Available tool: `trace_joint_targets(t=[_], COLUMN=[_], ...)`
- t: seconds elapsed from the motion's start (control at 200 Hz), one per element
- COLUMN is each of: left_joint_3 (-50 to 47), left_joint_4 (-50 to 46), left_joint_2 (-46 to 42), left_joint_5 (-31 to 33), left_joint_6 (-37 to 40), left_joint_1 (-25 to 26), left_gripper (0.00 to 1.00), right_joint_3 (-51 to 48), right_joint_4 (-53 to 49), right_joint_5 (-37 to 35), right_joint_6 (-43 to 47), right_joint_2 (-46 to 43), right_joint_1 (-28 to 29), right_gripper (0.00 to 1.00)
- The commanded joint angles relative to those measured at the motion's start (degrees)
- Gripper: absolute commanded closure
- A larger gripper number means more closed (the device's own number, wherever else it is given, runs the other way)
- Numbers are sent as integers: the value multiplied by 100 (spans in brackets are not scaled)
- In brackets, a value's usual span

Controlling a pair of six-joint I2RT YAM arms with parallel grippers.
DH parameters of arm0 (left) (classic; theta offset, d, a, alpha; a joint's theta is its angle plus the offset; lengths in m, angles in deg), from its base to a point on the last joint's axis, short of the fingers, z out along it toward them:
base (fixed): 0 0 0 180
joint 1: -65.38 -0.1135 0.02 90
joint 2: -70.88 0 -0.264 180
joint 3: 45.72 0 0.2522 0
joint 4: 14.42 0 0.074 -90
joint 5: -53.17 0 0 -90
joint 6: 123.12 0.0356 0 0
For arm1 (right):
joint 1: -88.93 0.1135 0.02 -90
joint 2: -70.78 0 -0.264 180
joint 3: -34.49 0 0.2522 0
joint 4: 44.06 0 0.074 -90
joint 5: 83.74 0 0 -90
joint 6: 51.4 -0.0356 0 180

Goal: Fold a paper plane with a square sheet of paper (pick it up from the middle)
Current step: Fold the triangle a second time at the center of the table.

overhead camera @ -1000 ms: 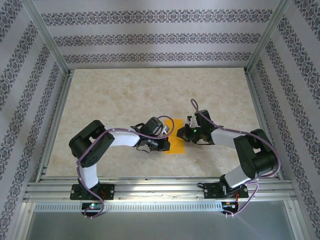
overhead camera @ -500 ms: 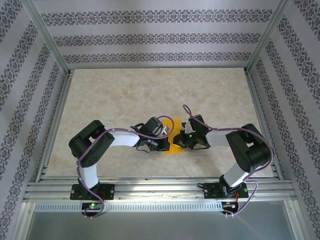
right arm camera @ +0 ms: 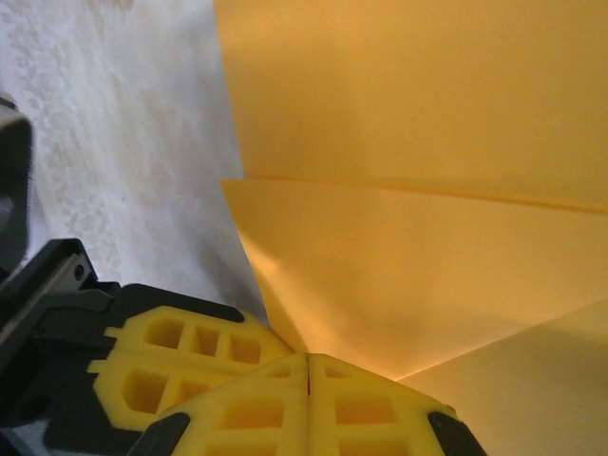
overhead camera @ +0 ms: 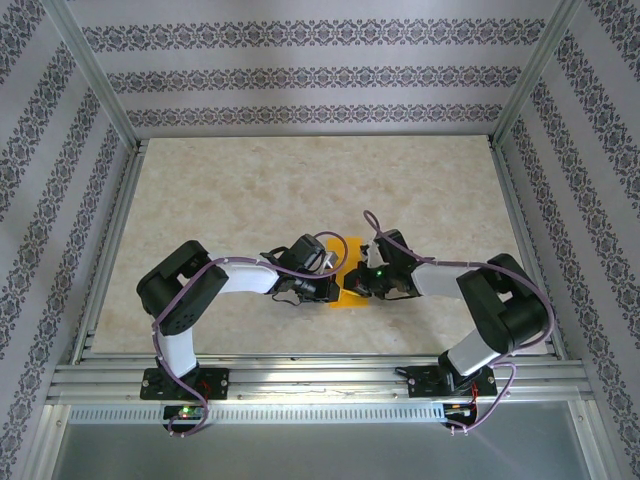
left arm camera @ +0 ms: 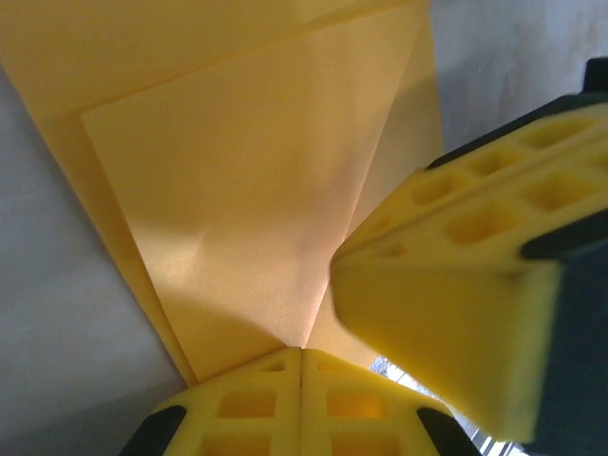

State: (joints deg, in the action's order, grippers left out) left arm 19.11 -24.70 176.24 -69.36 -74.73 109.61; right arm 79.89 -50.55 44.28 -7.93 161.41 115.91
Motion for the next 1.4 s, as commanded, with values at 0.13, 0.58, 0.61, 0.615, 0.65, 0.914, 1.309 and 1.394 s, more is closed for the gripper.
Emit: trace_joint_targets(t=[0.13,0.58,0.61,0.615,0.65,0.914,1.309,1.394], left_joint_3=[-210,-197,-164,-152,-99,638,1510,1513], left_joint_4=[-384,-257,-234,-234,-217,-765,-1579,-1646], left_joint_2=[-9,-151,-190,-199,-261,-369,392,509], left_joint_5=[277,145,104,92,57,14,-179,-135], left_joint_6=[40,-100,-141,-148,-168,292,1163,1209], left_joint_1=[-46,-46,-46,-46,-46,-245,-582,-583], left_gripper=[100,100,100,100,100,94,98,98], right_joint_3=[-91,236,213,212,179,-359,-999,-981], right_joint_4=[-88,-241,-237,-244,-263,-617,-1266,-1289], right_joint_5=[-291,-598,-595,-590,-551,-520,-1161,-1030], right_joint_6=[80,34,14,13,16,-278,-1117,-1183], right_joint_2=[313,-143,-291,-318,-473,-1389,-2567,-2511], right_joint_1=[-277,-1594,-1551,-1545,-1483,-856,-170,-149], right_gripper=[97,95,95,95,95,91,75,72])
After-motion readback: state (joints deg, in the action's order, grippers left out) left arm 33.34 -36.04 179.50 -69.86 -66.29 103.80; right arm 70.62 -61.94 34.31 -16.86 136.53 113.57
